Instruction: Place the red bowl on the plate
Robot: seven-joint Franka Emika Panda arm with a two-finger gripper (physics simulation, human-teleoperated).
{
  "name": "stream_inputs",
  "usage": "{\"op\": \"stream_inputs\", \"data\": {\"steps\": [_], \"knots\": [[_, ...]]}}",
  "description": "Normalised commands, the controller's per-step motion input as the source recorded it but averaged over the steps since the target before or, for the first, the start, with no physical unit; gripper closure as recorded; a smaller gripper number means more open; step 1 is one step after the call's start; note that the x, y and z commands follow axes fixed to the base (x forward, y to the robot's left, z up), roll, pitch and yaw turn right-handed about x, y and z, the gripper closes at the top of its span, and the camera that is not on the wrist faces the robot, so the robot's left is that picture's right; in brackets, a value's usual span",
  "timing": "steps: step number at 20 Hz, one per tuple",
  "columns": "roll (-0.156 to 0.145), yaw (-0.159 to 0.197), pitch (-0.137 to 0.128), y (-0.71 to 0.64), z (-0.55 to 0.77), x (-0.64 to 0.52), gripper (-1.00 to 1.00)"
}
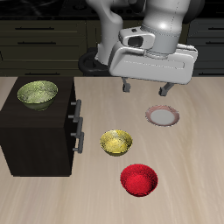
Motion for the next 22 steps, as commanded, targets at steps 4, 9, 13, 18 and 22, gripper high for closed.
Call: {"op": "stream_inputs", "data": {"steps": [4,9,13,18,22], "knots": [[-0.023,0.017,-0.017,-0.15,0.06,0.09,-1.00],[-0.017,0.009,-0.022,-0.14,0.06,0.11,-1.00],[-0.001,-0.015,-0.019,-0.06,-0.01,0.03,-1.00],[0.018,-0.001,0.003,0.14,-0.11,0.05,-1.00],[0.068,-0.041,0.013,0.24,-0.08,0.01,-1.00]]}}
